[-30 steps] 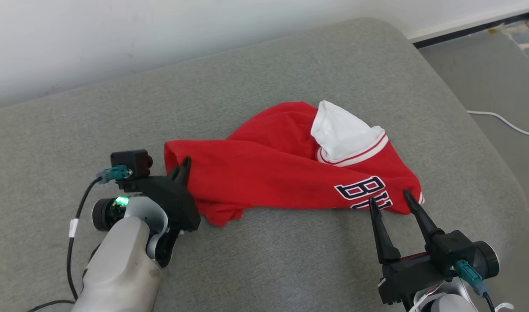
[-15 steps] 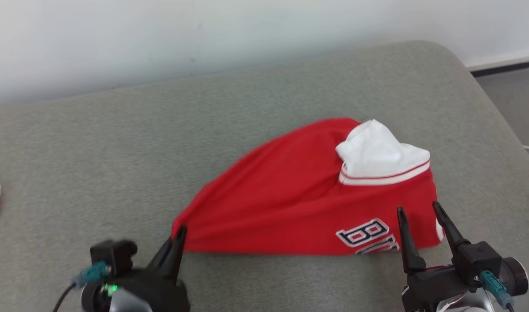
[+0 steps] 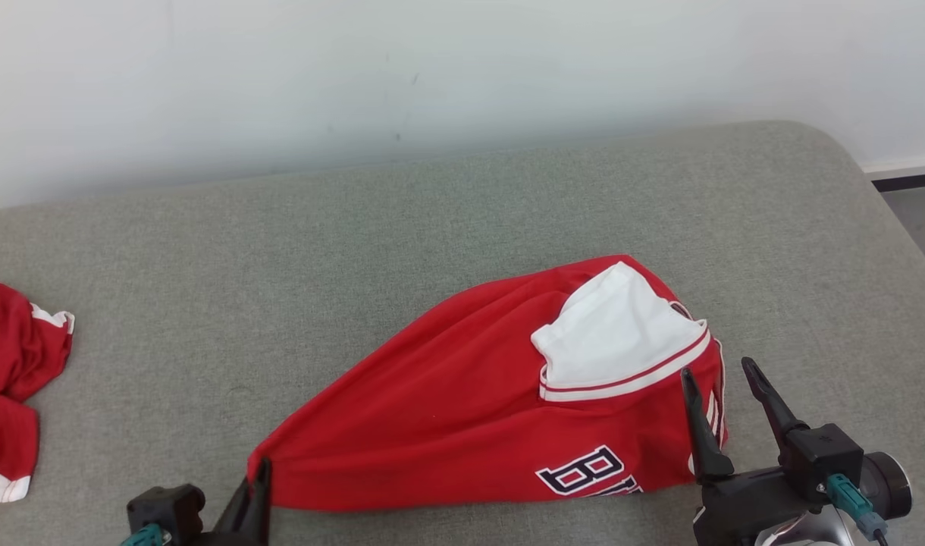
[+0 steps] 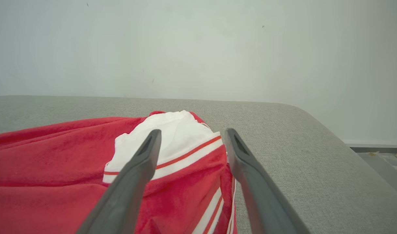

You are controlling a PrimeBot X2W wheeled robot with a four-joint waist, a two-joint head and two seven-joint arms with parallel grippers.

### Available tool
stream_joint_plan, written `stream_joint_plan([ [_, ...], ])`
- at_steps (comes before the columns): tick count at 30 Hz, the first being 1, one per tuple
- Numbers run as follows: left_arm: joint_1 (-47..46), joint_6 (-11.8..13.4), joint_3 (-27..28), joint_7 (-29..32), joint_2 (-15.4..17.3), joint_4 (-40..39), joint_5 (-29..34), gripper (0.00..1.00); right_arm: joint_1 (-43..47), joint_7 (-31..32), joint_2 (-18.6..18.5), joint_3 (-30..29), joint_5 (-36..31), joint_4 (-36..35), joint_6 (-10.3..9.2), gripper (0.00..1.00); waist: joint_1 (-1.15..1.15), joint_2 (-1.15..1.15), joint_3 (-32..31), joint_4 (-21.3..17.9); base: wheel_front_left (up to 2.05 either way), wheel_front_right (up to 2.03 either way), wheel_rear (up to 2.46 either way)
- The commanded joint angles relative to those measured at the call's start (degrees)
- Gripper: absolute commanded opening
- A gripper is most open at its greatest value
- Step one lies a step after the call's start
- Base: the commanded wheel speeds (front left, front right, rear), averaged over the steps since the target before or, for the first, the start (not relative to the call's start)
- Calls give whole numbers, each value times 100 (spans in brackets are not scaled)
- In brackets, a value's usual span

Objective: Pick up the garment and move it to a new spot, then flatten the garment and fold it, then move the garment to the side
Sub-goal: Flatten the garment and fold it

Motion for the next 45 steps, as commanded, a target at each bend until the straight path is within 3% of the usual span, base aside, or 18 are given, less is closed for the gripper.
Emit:
stream_joint_plan([
  [1,54,-5,-1,46,-20,38,-40,100,12,9,-10,-7,38,-15,-15,100,1,0,-52,-24,0,0,0],
  [14,-114,67,99,297,148,-405,-158,100,128,49,-21,-88,50,-102,-15,100,1,0,-180,-35,0,0,0],
  [19,-933,-282,-342,917,183,13,-24,100,48,43,-1,14,74,-105,-15,100,1,0,-107,-110,0,0,0],
  [26,-2060,-844,-873,1447,55,1257,157,100,-65,22,-30,189,108,-57,-15,100,1,0,68,-378,0,0,0],
  [33,-2776,-1012,-1118,1425,13,2379,416,100,-147,2,-66,224,126,-50,-15,100,1,0,307,-658,0,0,0],
  [39,-3194,-1249,-1190,1478,-115,3045,250,100,-216,-34,-72,247,145,-47,-15,100,1,0,488,-803,0,0,0],
  [40,-3268,-1291,-1216,1454,-134,3111,238,0,-224,-41,-68,244,144,-51,-15,100,1,0,517,-815,0,0,0],
  [45,-3629,-1235,-1184,1059,-155,3428,294,0,-311,-65,-47,257,121,-74,-15,100,1,0,681,-858,0,0,0],
])
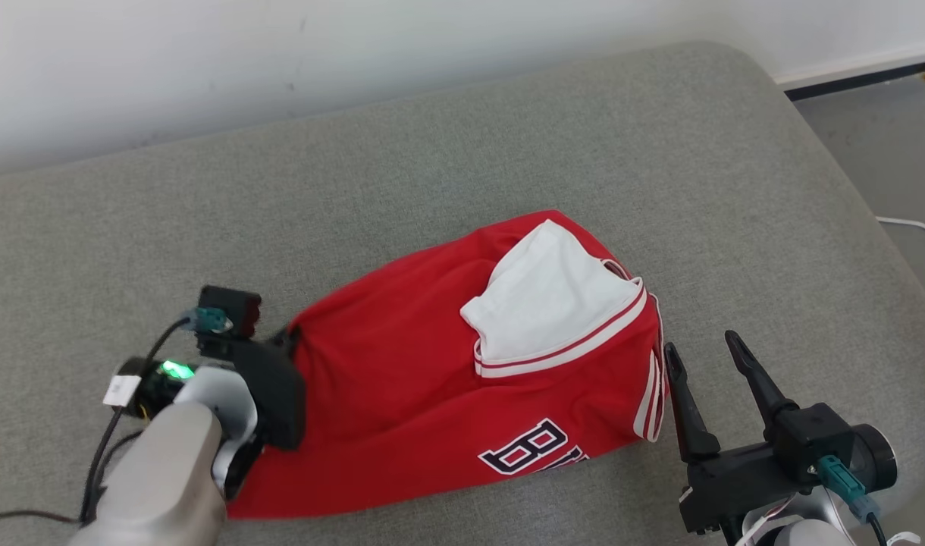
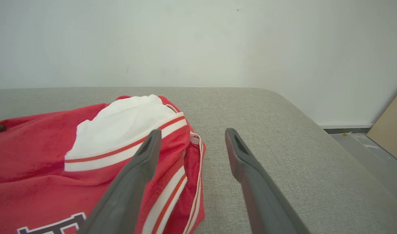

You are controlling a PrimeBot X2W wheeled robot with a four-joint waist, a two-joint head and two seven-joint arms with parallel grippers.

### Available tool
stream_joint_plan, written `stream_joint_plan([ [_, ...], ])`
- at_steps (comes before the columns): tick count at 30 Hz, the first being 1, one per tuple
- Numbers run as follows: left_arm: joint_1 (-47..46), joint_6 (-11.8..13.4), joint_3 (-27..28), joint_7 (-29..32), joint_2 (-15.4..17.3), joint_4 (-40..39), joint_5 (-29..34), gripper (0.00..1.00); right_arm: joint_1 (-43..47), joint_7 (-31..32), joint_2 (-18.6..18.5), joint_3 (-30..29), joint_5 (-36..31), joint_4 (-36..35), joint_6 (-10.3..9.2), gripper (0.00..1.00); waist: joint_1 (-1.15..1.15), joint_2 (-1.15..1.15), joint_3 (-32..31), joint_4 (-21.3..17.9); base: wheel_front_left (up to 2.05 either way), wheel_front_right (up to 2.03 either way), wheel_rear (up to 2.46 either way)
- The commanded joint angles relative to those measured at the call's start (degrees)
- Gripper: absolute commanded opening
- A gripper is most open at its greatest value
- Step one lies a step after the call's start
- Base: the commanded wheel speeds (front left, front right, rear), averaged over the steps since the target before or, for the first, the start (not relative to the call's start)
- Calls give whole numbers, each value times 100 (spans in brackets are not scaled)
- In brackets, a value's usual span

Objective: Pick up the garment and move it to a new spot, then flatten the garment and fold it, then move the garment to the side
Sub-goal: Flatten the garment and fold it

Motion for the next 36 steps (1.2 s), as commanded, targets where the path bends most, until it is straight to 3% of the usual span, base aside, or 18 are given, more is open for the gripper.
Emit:
stream_joint_plan([
  [1,-177,131,59,-254,3,75,87,0,-70,-30,4,-6,-11,-12,-15,100,-1,-1,113,-40,0,0,0],
  [6,-579,585,280,-1153,-68,318,205,0,-120,-51,25,2,-28,-10,-15,100,-1,-1,239,-50,0,0,0],
  [11,-892,840,435,-1714,-80,520,235,0,-174,-60,33,26,-44,-19,-15,100,-1,-1,306,-68,0,0,0],
  [16,-1192,1045,567,-2049,6,795,264,0,-195,-63,6,45,-55,-21,-15,100,-1,-1,348,-84,0,0,0],
  [19,-1258,1003,590,-2078,-7,981,205,0,-213,-54,7,65,-70,-13,-15,100,-1,-1,359,-79,0,0,0],
  [20,-1264,951,583,-2053,-24,1049,172,100,-210,-45,13,74,-70,-6,-15,100,-1,-1,362,-69,0,0,0],
  [29,-1081,755,545,-2109,-86,1444,52,100,-103,-36,56,-1,-38,33,-15,100,-1,-1,231,255,0,0,0],
  [36,-827,680,567,-1592,-65,1726,-164,100,-75,-19,69,62,-22,63,-15,100,-1,-1,32,439,0,0,0],
])
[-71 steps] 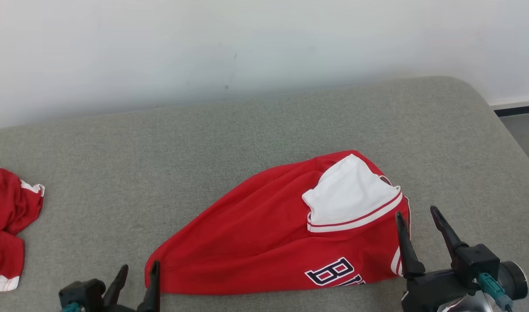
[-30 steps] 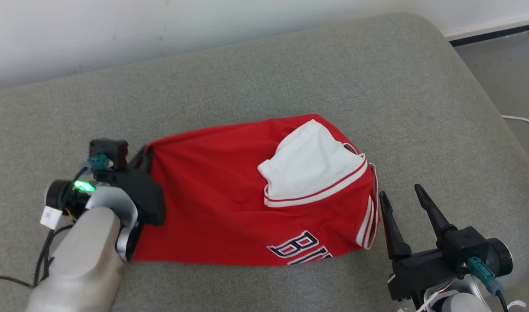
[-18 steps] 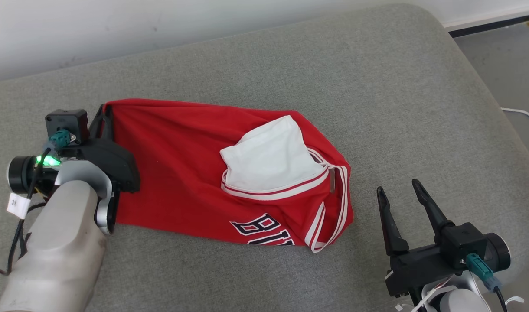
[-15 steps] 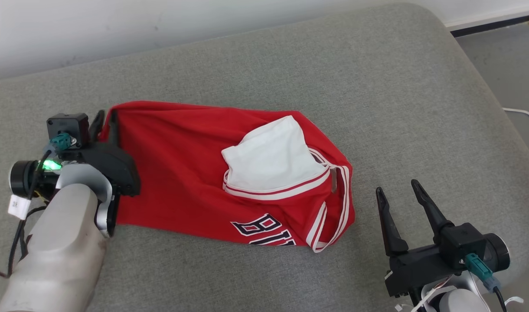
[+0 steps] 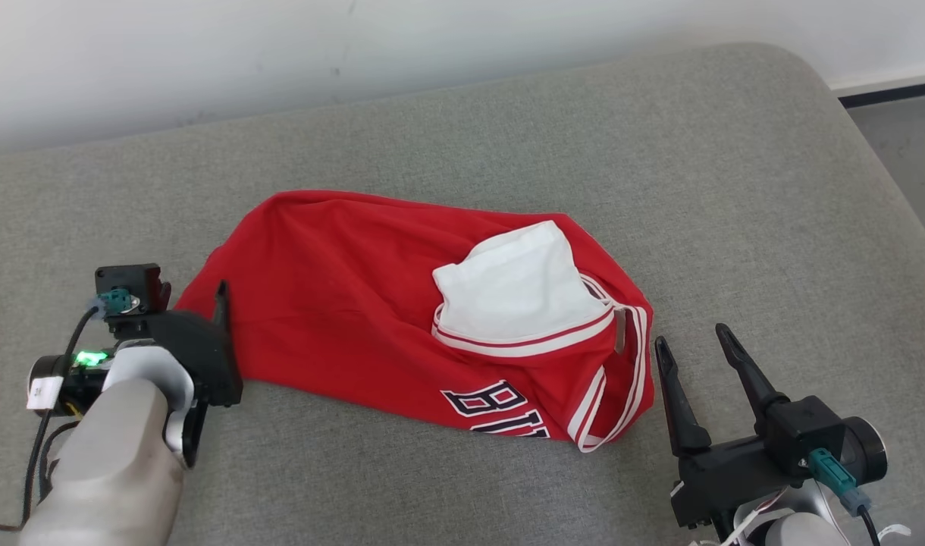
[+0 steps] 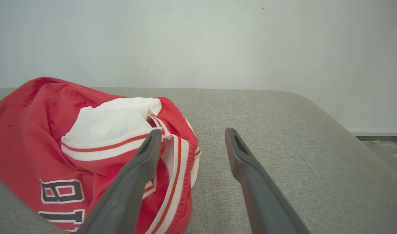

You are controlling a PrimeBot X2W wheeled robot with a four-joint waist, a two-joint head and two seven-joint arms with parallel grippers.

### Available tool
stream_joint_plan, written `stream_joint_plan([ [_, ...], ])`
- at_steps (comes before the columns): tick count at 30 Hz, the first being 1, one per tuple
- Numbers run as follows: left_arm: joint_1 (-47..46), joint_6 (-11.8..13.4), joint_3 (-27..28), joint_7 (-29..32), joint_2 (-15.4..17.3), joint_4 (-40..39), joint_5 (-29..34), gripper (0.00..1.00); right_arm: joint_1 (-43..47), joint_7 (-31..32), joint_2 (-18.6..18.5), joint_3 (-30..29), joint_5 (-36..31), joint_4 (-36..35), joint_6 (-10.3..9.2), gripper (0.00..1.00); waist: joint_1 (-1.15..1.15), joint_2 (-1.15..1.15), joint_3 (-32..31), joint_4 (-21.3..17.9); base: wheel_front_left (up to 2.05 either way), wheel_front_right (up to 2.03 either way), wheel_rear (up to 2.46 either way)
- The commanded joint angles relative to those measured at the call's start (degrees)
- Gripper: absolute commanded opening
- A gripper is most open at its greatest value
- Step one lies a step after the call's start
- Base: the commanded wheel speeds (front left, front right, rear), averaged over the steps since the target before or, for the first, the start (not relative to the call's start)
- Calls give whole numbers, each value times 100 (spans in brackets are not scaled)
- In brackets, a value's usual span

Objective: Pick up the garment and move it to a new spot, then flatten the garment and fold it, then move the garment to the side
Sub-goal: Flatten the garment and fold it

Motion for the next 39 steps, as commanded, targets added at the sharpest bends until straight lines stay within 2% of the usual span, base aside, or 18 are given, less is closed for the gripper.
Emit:
stream_joint_plan([
  [1,75,33,-1,73,57,21,-62,100,68,-10,12,12,-7,-3,-15,100,0,0,-101,83,0,0,0],
  [7,157,146,53,792,112,253,-219,100,92,27,0,40,33,-24,-15,100,0,0,-57,11,0,0,0],
  [12,184,178,76,1037,129,286,-322,100,66,14,-18,18,53,-32,-15,100,0,0,5,-50,0,0,0],
  [13,203,183,72,1046,125,272,-324,70,67,11,-19,20,54,-28,-15,100,0,0,7,-60,0,0,0],
  [14,203,183,72,1046,125,272,-324,70,67,11,-19,20,54,-28,-15,100,0,0,7,-60,0,0,0],
  [15,223,178,54,1036,132,253,-313,17,69,7,-20,23,55,-25,-15,100,0,0,7,-69,0,0,0],
  [16,246,178,46,1025,139,237,-313,0,75,3,-21,23,50,-24,-15,100,0,0,7,-73,0,0,0],
  [24,387,182,56,567,178,-163,-348,0,153,27,-15,-65,-18,-22,-15,100,0,0,-115,97,0,0,0],
  [29,804,195,151,167,204,-622,-451,0,186,40,-8,-60,-8,-4,-15,100,0,0,-272,273,0,0,0],
  [34,1464,195,307,23,244,-1349,-681,0,261,57,3,-92,-26,-28,-15,100,0,0,-370,428,0,0,0],
  [39,2368,437,431,38,316,-2505,-853,0,325,44,13,-164,-8,-40,-15,100,0,0,-435,517,0,0,0],
])
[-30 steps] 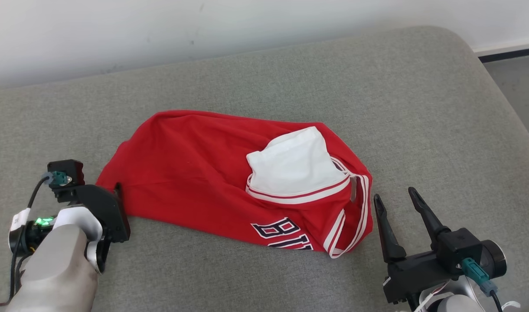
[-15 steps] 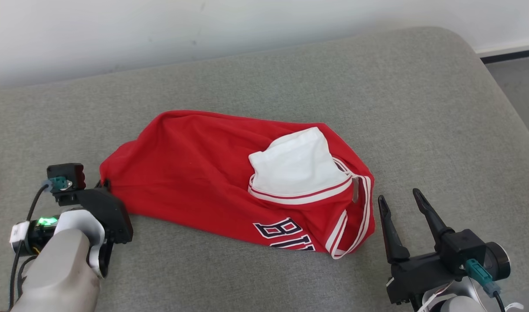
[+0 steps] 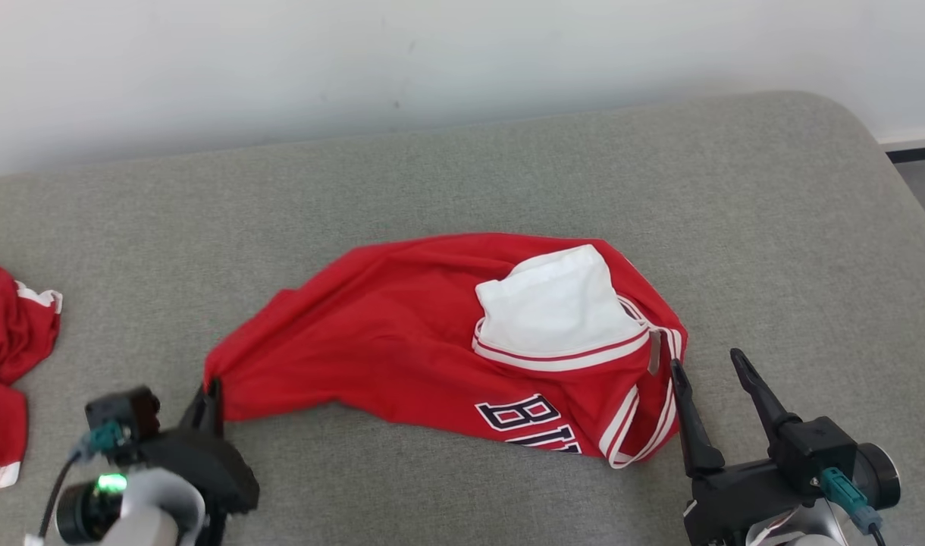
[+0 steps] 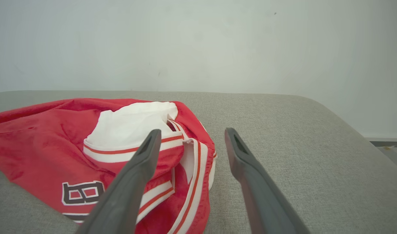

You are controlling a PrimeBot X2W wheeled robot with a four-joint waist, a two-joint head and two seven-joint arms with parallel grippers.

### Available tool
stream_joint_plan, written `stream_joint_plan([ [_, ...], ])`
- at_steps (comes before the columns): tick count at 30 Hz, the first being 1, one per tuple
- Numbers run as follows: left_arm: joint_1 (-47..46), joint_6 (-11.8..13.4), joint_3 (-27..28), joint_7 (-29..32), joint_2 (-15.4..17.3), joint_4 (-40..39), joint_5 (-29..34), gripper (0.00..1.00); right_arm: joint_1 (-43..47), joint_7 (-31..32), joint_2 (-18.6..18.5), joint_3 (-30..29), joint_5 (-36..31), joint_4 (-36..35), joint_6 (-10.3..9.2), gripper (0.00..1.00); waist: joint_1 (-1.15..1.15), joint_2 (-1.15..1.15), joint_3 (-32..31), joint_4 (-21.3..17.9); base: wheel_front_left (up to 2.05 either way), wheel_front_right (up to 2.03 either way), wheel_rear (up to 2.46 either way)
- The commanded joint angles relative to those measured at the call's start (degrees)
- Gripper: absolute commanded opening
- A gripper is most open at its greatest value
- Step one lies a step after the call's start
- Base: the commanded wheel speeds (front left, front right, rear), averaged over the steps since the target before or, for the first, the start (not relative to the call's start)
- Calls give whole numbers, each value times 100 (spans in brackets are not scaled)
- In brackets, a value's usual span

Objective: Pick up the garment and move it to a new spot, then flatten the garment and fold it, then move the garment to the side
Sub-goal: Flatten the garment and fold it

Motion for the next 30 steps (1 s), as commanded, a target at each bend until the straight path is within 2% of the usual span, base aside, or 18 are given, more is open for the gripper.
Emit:
stream_joint_plan([
  [1,299,94,39,35,39,-299,-55,0,53,-17,9,-30,-22,-13,-15,100,1,0,-44,54,0,0,0],
  [5,1082,403,85,219,144,-1263,-142,0,109,-19,19,-83,-33,-17,-15,100,1,0,-79,74,0,0,0],
  [9,1626,704,58,368,248,-1819,-88,0,92,9,24,-116,-18,4,-15,100,1,0,-139,79,0,0,0],
  [10,1707,738,51,355,280,-1906,-54,24,90,13,24,-127,-15,10,-15,100,1,0,-162,86,0,0,0],
  [11,1771,778,27,322,322,-1980,13,99,88,21,24,-131,-15,10,-15,100,1,0,-182,90,0,0,0],
  [16,1961,809,8,-29,320,-2256,150,100,60,45,15,-140,-52,-3,-15,100,1,0,-287,133,0,0,0],
  [21,2052,733,61,-513,329,-2409,312,100,-10,160,-60,-119,-20,-2,-15,100,1,0,-381,194,0,0,0],
  [25,2173,641,170,-693,231,-2688,595,100,-171,419,-186,-56,68,34,-15,100,1,0,-479,267,0,0,0],
  [30,2456,405,502,-705,28,-3298,1162,100,-289,710,-289,22,168,76,-15,100,1,0,-658,379,0,0,0],
])
